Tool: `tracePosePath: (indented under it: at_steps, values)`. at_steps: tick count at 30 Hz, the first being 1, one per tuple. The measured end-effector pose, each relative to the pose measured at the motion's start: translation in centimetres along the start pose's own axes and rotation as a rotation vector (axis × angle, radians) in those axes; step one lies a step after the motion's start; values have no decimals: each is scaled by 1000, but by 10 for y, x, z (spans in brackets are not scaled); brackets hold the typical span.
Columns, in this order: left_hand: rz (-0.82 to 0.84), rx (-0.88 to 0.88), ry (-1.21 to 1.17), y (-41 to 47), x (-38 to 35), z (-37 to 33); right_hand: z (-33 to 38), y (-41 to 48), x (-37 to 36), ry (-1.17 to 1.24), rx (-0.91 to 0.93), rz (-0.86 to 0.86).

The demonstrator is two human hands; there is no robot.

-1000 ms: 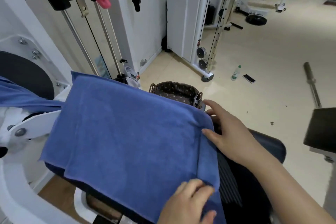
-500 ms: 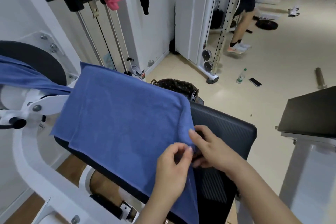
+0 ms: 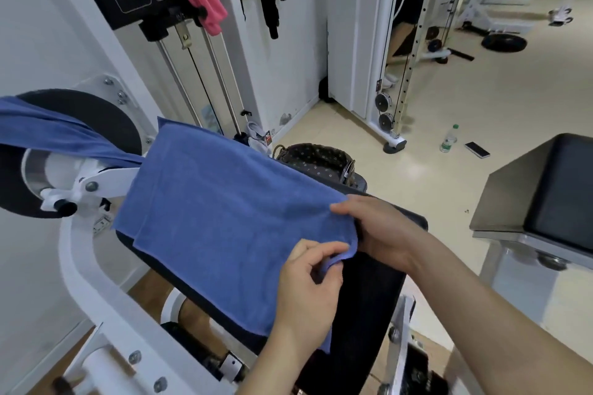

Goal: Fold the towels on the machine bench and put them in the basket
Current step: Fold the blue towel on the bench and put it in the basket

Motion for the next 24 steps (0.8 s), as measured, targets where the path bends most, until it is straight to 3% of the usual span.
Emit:
tracePosePath:
  at_steps: [9,11,14,16,20,24]
  values:
    - [-103,-112,651,-18,-23,30,28,15,28,-743,350,-200]
    - [-76,-76,697,-24,-20,39,34,17,34,-728,388,-201]
    - [-68,-145,821,-36,-15,41,37,17,42,-425,316,-159]
    - [-91,-117,841,-41,-13,42,33,20,47,-383,311,-195]
    - [-110,27,741,-46,-6,52,34,20,53,-809,485,-311]
    - [-43,-33,917,-47,-9,48,38,23,53,-1020,482,-291]
Point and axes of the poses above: each hand's wrist, its own y-axis towards the middle knuckle, its own x-axis out of the back of the hand, z = x × y, the point moved 2 cm from there along y, towards the middle knuckle, and after that the axes turned 11 degrees about y, right-handed, at the moved point
